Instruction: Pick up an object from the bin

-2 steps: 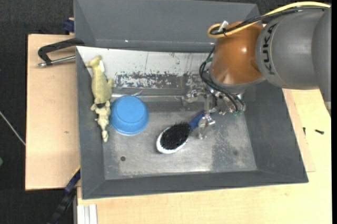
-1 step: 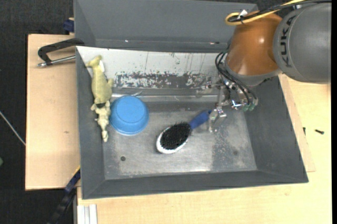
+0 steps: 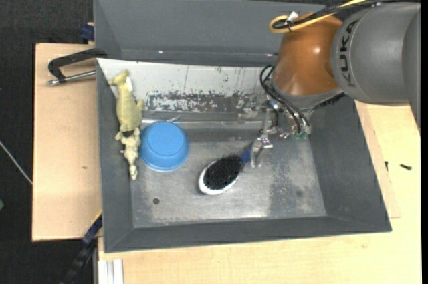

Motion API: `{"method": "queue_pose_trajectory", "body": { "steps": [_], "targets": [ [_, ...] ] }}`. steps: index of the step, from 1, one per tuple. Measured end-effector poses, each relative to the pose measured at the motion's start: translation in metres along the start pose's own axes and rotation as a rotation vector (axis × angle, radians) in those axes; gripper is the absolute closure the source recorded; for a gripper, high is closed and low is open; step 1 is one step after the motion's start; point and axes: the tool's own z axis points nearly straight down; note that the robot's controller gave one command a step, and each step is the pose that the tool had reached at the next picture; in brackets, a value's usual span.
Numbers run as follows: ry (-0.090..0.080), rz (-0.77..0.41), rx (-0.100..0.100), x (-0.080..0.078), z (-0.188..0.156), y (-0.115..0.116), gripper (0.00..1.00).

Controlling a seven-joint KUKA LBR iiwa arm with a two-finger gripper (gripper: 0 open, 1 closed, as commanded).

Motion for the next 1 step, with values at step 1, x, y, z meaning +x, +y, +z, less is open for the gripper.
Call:
{"method": "queue_pose_trajectory", "body": {
  "steps": [1],
  "targets": [
    [0.002, -0.057, 0.001, 0.0004, 0.0293, -0.0014, 0.00]
  ]
}}
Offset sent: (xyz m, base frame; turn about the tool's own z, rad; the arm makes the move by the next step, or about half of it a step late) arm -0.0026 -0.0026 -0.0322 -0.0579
